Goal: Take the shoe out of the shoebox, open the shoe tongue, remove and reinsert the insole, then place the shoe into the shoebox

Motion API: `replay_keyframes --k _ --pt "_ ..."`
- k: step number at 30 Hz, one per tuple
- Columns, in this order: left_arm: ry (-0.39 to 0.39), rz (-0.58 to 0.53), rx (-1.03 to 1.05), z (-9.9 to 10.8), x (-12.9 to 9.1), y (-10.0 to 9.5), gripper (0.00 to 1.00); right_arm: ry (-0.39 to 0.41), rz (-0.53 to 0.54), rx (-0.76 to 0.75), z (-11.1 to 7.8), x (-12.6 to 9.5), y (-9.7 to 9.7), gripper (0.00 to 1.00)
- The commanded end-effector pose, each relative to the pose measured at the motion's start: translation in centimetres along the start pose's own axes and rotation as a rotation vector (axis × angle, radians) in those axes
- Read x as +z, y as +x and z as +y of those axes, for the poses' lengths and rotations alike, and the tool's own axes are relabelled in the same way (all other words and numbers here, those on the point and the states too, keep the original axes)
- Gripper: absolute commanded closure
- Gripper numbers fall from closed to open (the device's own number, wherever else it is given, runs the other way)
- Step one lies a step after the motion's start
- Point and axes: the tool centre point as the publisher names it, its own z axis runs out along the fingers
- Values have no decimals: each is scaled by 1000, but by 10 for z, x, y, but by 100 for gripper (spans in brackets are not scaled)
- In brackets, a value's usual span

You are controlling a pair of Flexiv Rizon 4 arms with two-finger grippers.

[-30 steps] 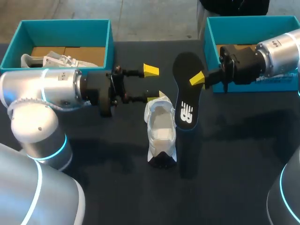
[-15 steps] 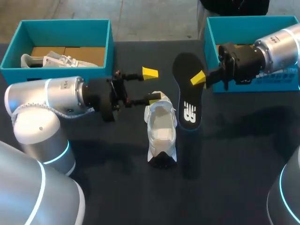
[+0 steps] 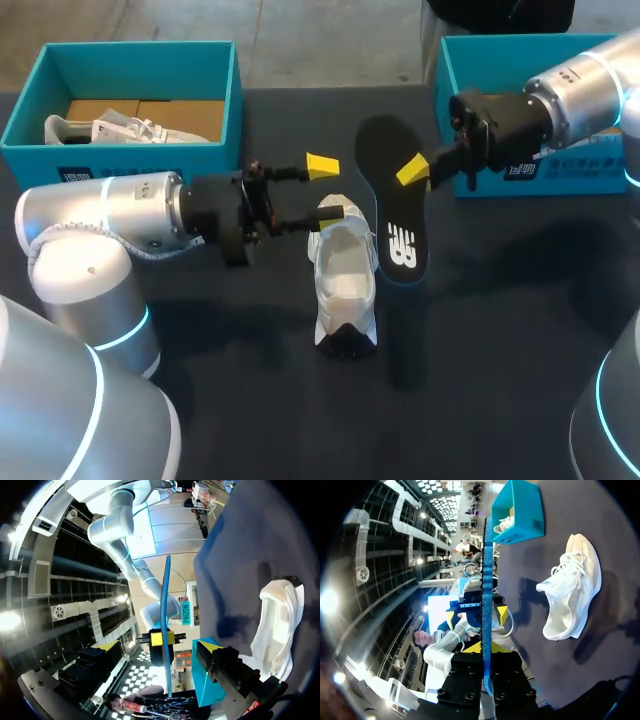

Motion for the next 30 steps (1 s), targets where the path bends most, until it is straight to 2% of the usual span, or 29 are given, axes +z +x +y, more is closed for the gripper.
replay_keyframes --k 1,4,30 --pt "6 -1 1 6 3 2 0 17 -2 5 6 4 -1 100" --pt "-30 -18 -16 11 7 1 0 29 0 7 6 9 -2 100" --pt "-28 -26 -39 16 22 5 1 97 27 -4 9 37 -4 100"
